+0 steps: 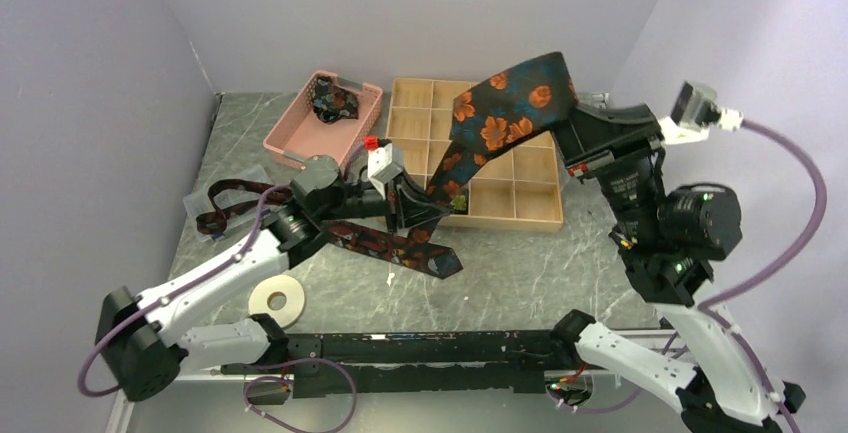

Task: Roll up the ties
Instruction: Place the tie at the center of the board.

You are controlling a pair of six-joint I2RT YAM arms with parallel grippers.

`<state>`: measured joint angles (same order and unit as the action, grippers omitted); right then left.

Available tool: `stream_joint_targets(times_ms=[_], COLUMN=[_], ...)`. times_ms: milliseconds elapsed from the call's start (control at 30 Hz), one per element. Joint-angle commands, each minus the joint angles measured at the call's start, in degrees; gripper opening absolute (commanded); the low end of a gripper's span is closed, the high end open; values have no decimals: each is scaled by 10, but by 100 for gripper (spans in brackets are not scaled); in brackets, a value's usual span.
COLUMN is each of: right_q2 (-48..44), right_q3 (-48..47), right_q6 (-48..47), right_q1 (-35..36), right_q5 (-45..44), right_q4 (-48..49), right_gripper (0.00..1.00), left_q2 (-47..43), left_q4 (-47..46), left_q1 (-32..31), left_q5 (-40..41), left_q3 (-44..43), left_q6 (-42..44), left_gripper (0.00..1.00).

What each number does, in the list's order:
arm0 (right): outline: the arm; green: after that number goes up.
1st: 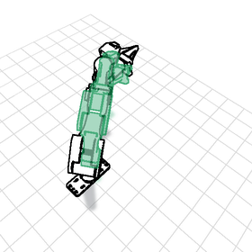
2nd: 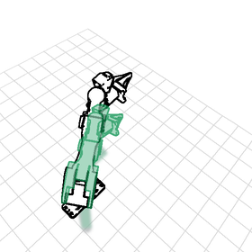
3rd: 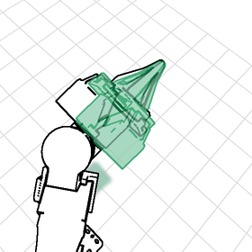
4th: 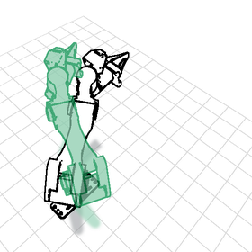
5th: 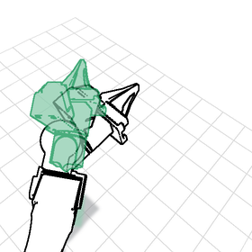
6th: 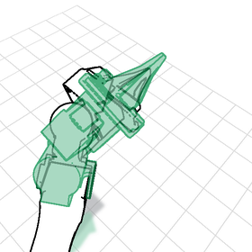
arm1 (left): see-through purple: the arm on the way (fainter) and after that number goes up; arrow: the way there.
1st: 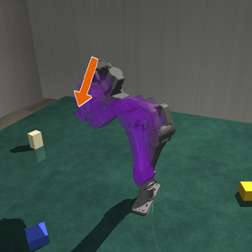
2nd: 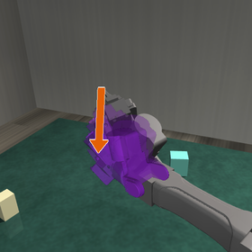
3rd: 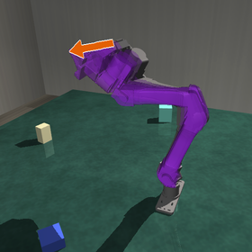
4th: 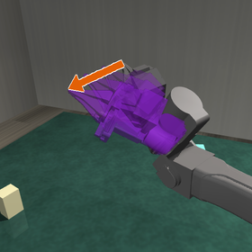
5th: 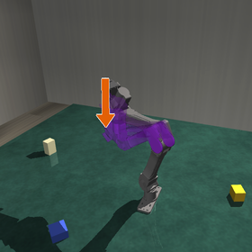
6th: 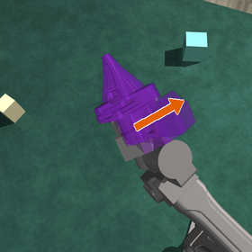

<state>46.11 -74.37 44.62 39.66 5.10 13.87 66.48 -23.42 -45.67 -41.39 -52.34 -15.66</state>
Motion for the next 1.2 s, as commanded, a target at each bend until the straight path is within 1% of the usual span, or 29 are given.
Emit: stream_joint_targets(times_ms=[0,33,100,133,167,200,233,267,300,333,367,400,467,500,533,633,700,733,833,967,1067,1167], right_q2=[-84,-104,-131,-142,-155,-171,-189,-207,-226,-242,-258,-279,-307,-318,-329,-352,-359,-361,-360,-353,-308,-239], right_q3=[98,130,179,199,219,242,262,278,286,291,293,295,299,302,308,329,336,334,324,329,347,359], right_q6=[-92,-97,-88,-86,-77,-65,-57,-50,-35,-16,-3,6,33,43,52,64,66,67,59,6,-21,21], right_q1=[-2,-2,-2,-2,-2,-2,-1,-2,-2,-2,-1,-2,-1,-1,-1,-2,-2,-2,-2,-2,-2,-1], right_q5=[-233,-297,-398,-445,-493,-528,-554,-572,-587,-602,-608,-610,-619,-622,-622,-611,-609,-610,-610,-564,-498,-464], right_q4=[-81,-92,-159,-204,-234,-264,-286,-312,-343,-382,-415,-442,-502,-525,-543,-572,-585,-592,-601,-552,-518,-540], right_gripper=[0,0,0,0,0,0,0,0,0,0,0,0,2,8,18,59,76,79,80,80,79,79], left_q2=[-71,-78,-79,-58,-27,16,65,120,166,204,228,241,245,245,249,273,301,315,367,400,394,371], left_q4=[260,285,280,279,285,314,356,422,480,519,539,539,495,466,447,428,439,447,482,524,545,556], left_q1=[0,-1,-1,-2,-2,-3,-5,-11,-18,-25,-34,-44,-60,-62,-63,-66,-69,-71,-82,-85,-86,-85], left_q5=[50,69,129,144,138,121,96,70,59,57,61,67,74,72,68,81,98,105,131,165,198,217], left_q3=[-11,-9,2,-1,-23,-46,-88,-163,-212,-240,-250,-243,-190,-163,-141,-100,-94,-97,-123,-156,-162,-153], left_q6=[17,10,-22,-37,-47,-54,-54,-44,-33,-24,-19,-15,-26,-38,-48,-59,-57,-54,-37,-18,-9,-4], left_gripper=[3,3,3,3,3,3,3,3,3,3,3,3,3,3,3,3,3,3,3,3,3,3])
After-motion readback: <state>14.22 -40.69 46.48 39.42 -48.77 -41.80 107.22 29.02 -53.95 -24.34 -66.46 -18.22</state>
